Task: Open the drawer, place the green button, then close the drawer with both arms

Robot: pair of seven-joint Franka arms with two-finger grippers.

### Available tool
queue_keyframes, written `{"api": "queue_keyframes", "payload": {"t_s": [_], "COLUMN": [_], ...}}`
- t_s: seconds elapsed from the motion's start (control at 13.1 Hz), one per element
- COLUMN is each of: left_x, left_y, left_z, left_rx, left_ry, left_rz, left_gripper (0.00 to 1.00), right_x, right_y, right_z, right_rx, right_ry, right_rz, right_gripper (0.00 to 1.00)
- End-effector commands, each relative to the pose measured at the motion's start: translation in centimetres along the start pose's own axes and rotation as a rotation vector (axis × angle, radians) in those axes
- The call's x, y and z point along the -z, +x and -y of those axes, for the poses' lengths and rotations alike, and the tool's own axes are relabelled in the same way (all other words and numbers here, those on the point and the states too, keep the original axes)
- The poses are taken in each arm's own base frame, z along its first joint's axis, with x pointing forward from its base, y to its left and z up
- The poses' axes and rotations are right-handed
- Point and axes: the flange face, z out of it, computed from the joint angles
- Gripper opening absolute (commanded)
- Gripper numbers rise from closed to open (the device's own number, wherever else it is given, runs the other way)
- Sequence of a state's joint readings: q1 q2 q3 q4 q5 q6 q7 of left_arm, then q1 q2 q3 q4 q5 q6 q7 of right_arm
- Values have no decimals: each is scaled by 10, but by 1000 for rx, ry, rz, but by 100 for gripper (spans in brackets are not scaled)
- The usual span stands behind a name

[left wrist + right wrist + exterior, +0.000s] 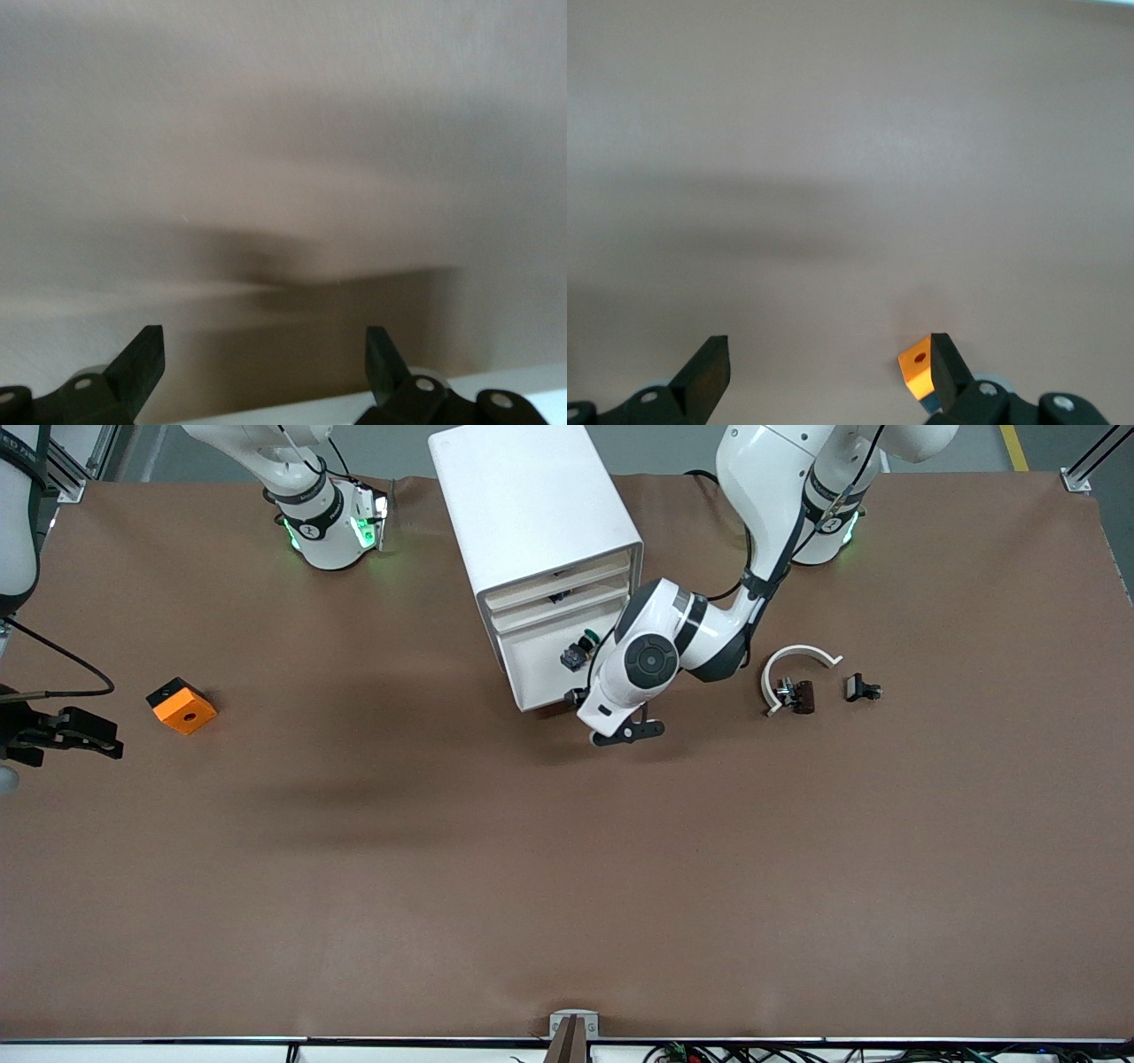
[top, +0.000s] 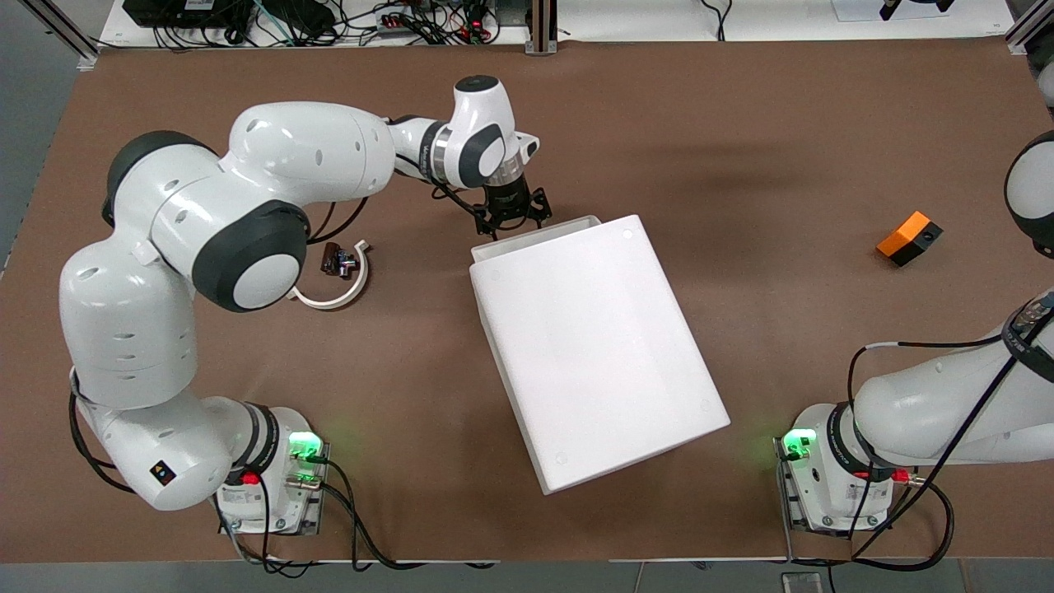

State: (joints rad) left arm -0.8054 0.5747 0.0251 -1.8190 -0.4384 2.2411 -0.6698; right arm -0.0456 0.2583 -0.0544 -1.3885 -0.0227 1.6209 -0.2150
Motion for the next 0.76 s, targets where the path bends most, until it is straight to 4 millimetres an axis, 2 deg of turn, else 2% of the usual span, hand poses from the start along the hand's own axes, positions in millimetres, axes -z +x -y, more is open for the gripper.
{"api": "queue_keyframes", "payload": {"t_s": [0.0,0.08,0.15,0.3,0.53,0.69], "left_x": [-11,-14,-17,-23,-29,-32], "left_y": [-34,-43,-52,-66,-85,-94], "left_z": [-15,-19,-25,-32,-42,-46], "left_rx": [2,11,6,0,40,53], "left_ry": [3,3,4,6,11,13], "left_rz": [32,41,51,67,87,96], "left_gripper": [100,100,100,100,100,100], "right_x": [4,4,18,37,62,82], "right_y": [-9,-7,-13,-32,-75,-94], "right_z": [14,32,34,33,26,24], "right_rx": [40,59,43,34,12,14], "right_ry": [30,14,11,16,19,17], "right_rz": [64,75,51,38,16,1], "right_gripper": [100,100,100,100,100,100]}}
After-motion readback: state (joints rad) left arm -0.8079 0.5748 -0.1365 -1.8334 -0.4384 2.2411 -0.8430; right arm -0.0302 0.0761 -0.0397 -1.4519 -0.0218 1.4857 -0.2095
